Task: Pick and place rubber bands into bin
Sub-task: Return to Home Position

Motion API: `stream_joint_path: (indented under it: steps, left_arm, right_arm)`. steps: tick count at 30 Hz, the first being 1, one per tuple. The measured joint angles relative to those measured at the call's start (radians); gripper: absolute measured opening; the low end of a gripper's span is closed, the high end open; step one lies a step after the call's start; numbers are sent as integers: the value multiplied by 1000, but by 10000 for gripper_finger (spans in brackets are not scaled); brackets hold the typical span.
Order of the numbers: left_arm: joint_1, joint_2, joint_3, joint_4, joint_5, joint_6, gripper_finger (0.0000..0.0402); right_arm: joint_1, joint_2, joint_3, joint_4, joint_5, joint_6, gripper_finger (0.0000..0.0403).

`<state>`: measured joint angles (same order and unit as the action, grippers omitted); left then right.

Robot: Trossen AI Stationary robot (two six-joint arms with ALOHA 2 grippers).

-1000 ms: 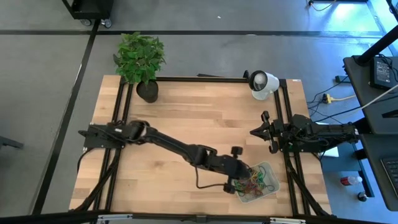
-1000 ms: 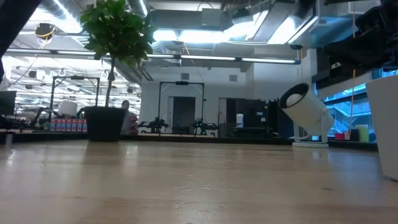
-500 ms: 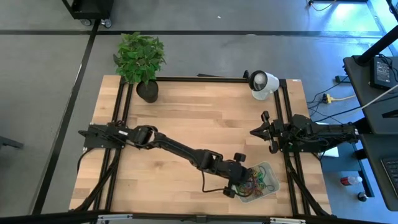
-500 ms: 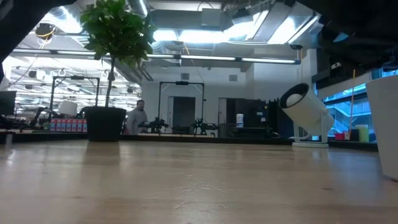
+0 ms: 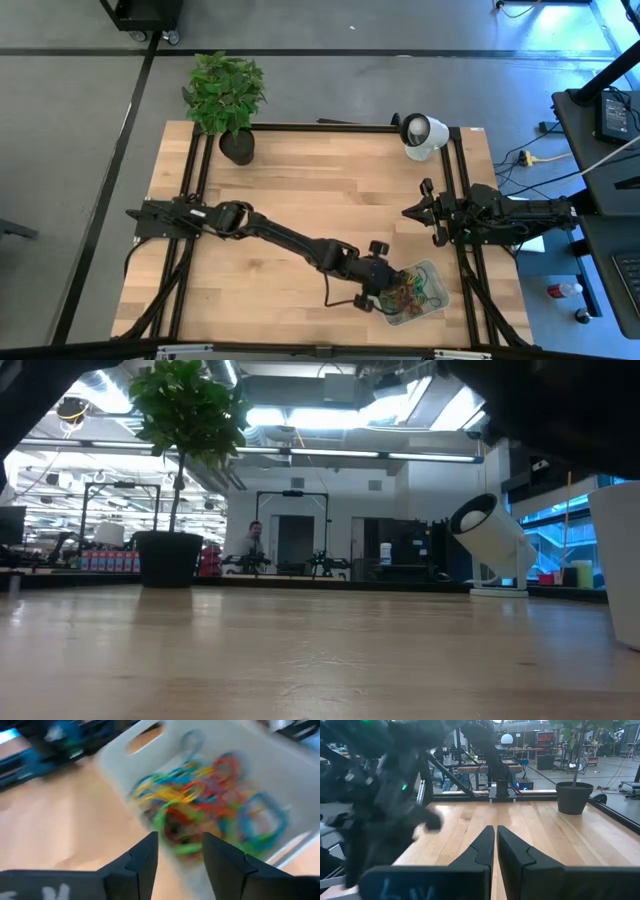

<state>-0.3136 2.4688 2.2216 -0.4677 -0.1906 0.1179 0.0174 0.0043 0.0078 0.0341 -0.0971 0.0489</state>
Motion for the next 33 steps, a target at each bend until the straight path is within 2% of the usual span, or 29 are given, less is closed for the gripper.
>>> stream_joint_path:
  steps: [3, 8, 11, 14, 17, 21, 27, 33]
  left_arm:
    - [10, -36, 34, -104, -71, -13, 143]
    - [46, -115, 24, -291, -74, -47, 122]
    - [83, -160, -28, -338, -79, -59, 102]
    - [119, -228, -137, -327, -85, -73, 79]
    - [154, -310, -307, -278, -99, -93, 51]
    - [200, -503, -623, -62, -102, -114, 9]
    - [265, -810, -1106, 268, -103, -128, 1]
    - [345, -1103, -1502, 555, -52, -123, 2]
  right_arm:
    - [0, 0, 0, 0, 0, -1, 25]
    - [0, 0, 0, 1, 1, -2, 25]
    - [0, 0, 0, 1, 1, 0, 26]
    - [0, 0, 0, 0, 1, -1, 25]
    - [0, 0, 0, 0, 1, -1, 26]
    - [0, 0, 0, 0, 1, 0, 26]
    - [0, 0, 0, 0, 1, 0, 26]
    - [0, 0, 0, 0, 0, -1, 26]
